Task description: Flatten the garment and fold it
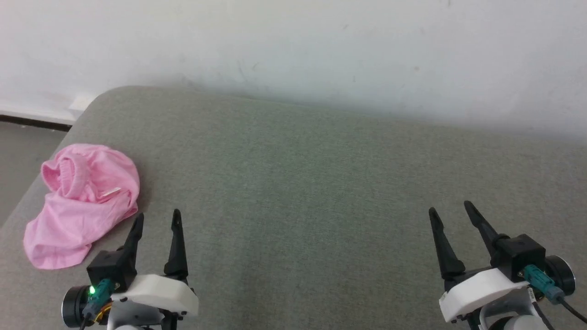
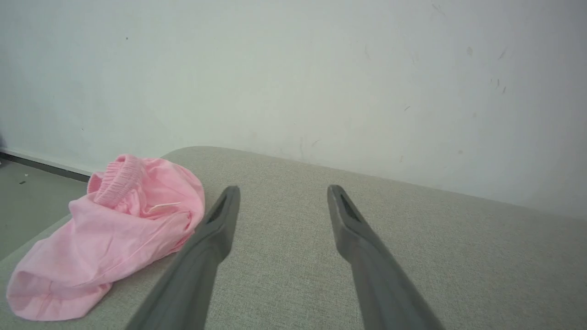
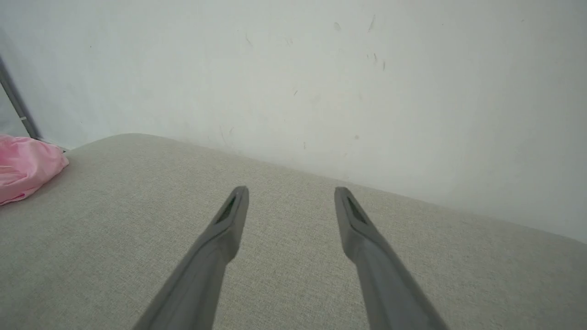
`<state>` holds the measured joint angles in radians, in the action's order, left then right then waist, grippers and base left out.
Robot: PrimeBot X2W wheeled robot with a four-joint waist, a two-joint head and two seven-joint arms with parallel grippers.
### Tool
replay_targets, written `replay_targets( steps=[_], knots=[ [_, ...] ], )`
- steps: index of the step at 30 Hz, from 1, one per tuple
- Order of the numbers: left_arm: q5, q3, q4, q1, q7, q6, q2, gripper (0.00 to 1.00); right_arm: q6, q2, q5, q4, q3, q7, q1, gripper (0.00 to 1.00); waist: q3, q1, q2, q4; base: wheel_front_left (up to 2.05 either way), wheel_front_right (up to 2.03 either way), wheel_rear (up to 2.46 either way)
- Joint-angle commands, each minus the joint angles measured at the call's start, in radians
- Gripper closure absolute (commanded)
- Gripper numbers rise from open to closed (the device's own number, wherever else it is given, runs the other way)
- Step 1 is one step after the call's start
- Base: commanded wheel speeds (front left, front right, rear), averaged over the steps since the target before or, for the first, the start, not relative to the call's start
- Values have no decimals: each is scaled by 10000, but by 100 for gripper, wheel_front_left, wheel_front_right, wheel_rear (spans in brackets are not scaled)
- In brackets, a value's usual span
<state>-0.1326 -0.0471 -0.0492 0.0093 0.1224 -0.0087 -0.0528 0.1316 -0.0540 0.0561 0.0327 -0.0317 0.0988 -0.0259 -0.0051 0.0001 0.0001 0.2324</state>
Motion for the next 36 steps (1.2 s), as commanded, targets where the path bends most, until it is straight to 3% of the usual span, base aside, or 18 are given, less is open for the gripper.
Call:
replay_targets(
  steps=[1,21,27,36],
  knots=[
    [-130,-78,-38,-153,100,9,13,0,-5,19,83,31,-23,106,-36,0,39,-1,-1,275,0,0,0],
    [-577,-636,102,-426,519,332,17,0,-6,25,74,88,-162,346,92,0,356,-1,-1,1388,0,0,0],
    [-725,-955,93,-1224,644,461,19,0,-7,27,20,1,-185,316,214,0,713,-1,-1,1581,0,0,0],
    [-648,-1558,-813,-3383,833,92,-339,0,-7,30,-190,-154,-254,198,619,0,1565,-1,-1,1538,0,0,0]
  ],
)
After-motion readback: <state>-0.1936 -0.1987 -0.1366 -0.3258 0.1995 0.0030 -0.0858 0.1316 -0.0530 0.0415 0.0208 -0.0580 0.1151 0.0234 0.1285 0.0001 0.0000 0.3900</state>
